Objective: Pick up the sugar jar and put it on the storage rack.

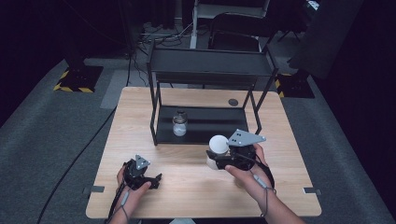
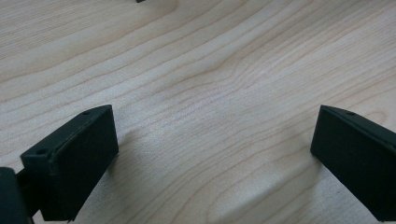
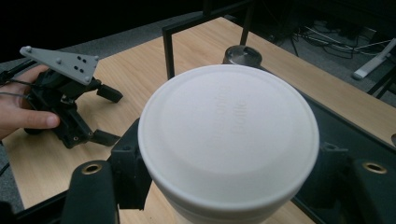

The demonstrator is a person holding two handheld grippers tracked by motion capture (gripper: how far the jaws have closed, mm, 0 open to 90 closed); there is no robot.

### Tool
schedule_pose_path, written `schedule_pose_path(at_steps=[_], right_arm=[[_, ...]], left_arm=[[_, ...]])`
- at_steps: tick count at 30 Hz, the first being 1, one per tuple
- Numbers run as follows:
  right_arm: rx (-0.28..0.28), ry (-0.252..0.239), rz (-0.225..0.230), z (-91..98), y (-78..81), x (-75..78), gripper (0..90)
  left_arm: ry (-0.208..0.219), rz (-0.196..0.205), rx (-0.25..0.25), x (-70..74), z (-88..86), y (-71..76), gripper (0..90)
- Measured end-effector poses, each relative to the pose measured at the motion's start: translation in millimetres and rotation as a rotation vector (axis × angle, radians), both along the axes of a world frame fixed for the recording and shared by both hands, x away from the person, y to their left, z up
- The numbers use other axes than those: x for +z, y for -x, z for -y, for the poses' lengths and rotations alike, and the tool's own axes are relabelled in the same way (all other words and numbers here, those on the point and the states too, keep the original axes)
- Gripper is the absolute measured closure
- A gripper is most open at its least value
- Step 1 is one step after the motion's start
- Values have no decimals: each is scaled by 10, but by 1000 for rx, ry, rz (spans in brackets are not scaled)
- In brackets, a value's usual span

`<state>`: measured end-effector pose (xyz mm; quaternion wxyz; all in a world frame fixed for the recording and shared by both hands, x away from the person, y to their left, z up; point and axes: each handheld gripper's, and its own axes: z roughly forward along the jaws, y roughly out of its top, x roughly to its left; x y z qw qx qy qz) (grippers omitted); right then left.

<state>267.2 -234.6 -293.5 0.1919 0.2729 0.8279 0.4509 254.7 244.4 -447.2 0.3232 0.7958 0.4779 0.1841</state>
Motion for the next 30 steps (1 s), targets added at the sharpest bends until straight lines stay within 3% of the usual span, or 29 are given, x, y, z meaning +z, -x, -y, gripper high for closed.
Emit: schedule_pose_path(at_steps=[30], right_arm=[[-63,-31,23,-200,-746,93,330]], left_arm=[[2,0,1,-2,0,2,2]])
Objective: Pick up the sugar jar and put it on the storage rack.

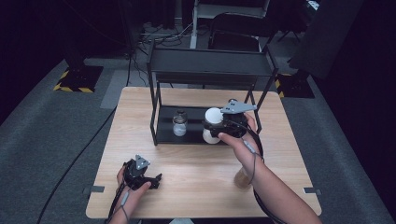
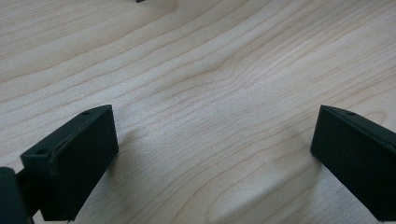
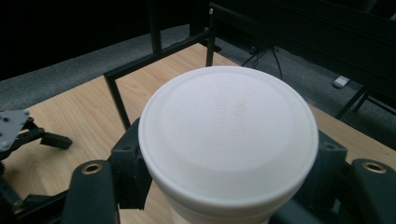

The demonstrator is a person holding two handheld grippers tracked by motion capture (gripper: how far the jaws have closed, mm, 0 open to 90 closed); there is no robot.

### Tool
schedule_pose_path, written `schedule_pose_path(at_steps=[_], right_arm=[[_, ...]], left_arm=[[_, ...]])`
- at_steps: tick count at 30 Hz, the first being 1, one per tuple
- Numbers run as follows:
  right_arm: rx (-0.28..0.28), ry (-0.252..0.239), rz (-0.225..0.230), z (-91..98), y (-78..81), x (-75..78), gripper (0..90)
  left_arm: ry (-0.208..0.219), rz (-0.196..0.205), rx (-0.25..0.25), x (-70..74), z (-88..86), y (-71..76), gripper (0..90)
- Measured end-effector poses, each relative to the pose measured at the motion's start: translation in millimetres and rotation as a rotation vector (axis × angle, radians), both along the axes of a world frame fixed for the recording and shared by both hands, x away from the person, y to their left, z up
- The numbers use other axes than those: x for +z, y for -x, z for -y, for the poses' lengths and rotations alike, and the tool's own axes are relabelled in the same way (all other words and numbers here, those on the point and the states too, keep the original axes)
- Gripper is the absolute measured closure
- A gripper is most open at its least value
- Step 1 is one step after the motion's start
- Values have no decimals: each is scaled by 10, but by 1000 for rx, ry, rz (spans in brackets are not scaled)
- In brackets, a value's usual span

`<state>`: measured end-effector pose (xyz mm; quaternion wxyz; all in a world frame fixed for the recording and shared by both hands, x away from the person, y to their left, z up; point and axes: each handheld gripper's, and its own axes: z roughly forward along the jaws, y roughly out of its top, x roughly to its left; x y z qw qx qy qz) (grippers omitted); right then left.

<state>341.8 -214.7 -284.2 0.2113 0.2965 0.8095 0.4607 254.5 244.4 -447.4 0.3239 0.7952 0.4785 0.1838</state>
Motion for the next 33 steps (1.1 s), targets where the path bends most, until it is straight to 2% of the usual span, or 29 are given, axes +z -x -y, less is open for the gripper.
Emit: schedule_pose_path(at_steps=[12,19,25,33], right_arm=[[-26,16,2,-154,-309,-182,330],[-44,1,-23,-218,-505,-324,330],[-65,34,-16,-327,-582,-404,330],[-86,37,-52,-398,-689,-535,330]], left_arm=[[0,-1,-2,1,-3,-5,1],[-1,-1,-4,2,-5,-7,1],[-1,-1,-7,3,-8,-11,1],[-1,-1,-7,2,-8,-11,1]])
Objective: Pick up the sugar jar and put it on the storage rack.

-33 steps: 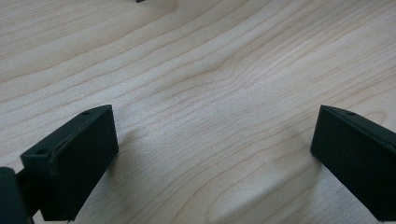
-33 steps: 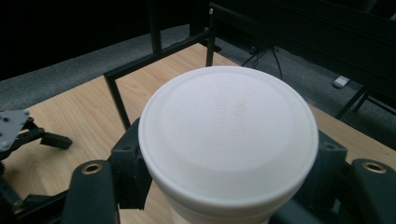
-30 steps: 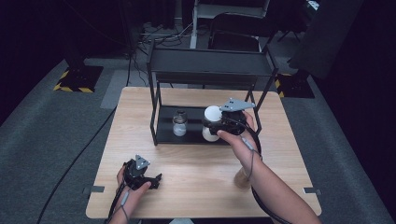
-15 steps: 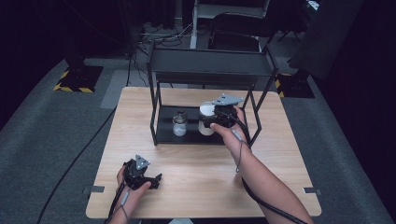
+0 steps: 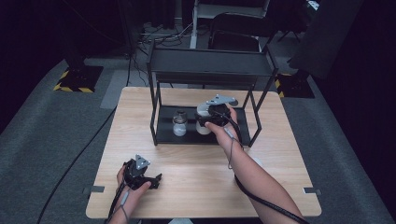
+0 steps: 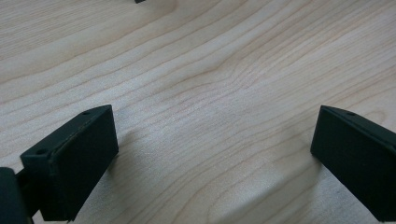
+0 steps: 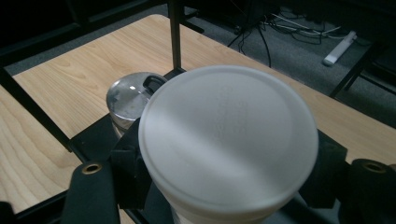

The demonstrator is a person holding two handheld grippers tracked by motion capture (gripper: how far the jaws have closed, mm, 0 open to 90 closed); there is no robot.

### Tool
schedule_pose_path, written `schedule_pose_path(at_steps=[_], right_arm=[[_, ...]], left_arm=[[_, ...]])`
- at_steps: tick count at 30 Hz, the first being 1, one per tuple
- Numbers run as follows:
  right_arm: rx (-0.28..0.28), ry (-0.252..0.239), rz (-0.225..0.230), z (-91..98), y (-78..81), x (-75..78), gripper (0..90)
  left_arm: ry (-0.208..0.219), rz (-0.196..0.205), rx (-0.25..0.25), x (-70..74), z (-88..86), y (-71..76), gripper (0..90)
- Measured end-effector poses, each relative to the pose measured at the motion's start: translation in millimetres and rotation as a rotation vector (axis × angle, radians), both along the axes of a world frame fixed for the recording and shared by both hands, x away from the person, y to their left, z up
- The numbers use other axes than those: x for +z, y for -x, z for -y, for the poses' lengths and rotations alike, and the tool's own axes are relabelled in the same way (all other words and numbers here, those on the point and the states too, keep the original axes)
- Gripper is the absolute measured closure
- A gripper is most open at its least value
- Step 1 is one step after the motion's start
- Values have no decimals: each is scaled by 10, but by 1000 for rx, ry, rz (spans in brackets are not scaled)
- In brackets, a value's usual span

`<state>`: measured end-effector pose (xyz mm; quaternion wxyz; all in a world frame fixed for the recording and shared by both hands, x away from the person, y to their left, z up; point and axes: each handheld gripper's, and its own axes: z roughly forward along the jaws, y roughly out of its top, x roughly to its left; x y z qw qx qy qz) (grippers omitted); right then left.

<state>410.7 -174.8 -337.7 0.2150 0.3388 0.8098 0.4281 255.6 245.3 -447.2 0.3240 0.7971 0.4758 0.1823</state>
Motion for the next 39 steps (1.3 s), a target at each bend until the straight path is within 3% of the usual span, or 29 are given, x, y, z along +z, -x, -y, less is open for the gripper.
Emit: schedule_pose_path(at_steps=[5,14,26,32,39], right_arm=[[-13,-31,-27,11,-54,-93,330],[-14,-17,-28,-62,-98,-181,330],[-35,-49,-45,-95,-134,-340,330],[-49,-61,-79,-58,-184,-319,325],[-41,-67,-66,-30,-131,-220,163]], left_arm=[[0,0,0,0,0,0,1],[0,0,0,0,0,0,1],[0,0,0,1,0,-1,1],[0,1,0,-1,0,1,1],[0,0,0,0,0,0,1]])
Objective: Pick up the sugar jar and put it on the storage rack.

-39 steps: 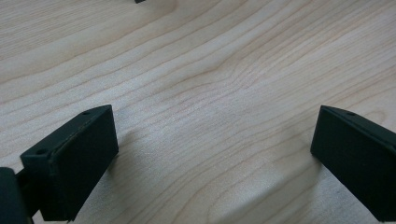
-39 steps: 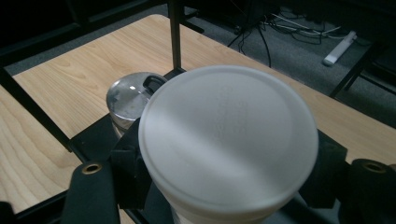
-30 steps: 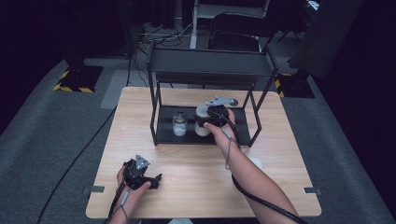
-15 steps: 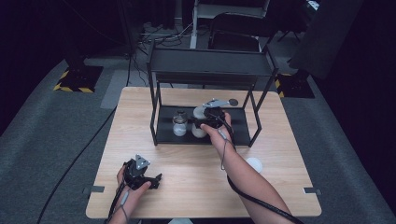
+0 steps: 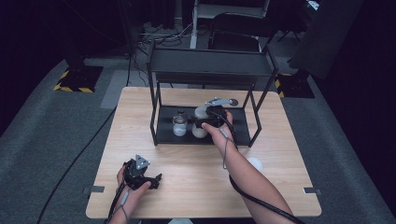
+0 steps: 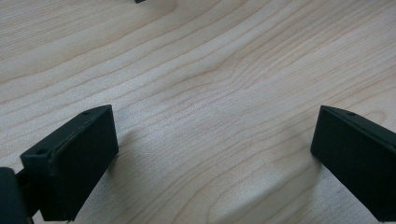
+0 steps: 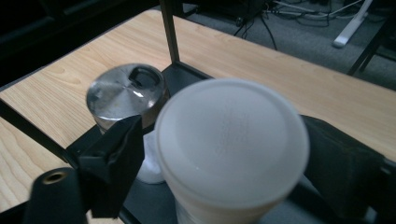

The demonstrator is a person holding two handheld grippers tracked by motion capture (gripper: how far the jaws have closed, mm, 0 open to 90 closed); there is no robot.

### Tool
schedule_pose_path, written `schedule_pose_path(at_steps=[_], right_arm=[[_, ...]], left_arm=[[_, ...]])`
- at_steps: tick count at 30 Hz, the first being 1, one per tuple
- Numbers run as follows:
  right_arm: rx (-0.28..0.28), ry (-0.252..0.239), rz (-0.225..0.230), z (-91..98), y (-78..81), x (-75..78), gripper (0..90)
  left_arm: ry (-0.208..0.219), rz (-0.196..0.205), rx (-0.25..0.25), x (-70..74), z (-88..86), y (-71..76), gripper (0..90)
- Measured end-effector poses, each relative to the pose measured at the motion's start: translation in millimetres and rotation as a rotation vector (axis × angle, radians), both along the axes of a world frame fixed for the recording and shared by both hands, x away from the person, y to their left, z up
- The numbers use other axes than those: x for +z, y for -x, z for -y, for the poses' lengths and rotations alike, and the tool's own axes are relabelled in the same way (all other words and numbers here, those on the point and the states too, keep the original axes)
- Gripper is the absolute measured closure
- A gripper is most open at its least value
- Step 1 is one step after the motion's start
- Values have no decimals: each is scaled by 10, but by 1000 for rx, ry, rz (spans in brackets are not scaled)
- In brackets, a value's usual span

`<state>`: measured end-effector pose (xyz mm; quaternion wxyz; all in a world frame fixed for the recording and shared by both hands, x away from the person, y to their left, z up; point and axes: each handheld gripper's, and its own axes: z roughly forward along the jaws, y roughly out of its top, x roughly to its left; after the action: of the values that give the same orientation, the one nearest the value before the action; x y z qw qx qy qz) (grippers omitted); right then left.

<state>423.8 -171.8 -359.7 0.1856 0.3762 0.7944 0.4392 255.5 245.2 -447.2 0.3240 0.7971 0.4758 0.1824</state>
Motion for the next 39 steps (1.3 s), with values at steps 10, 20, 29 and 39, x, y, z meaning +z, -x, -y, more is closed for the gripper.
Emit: schedule_pose_path(at_steps=[10,20,29,39], right_arm=[[-7,-2,22,151,238,257,131],[7,-5,40,335,506,458,130],[26,6,69,528,771,558,128],[33,5,93,740,1048,601,120]], left_arm=[[0,-1,1,1,1,0,1],[1,0,1,-1,4,-5,0],[1,1,2,-2,4,-5,0],[1,0,2,-1,5,-5,0]])
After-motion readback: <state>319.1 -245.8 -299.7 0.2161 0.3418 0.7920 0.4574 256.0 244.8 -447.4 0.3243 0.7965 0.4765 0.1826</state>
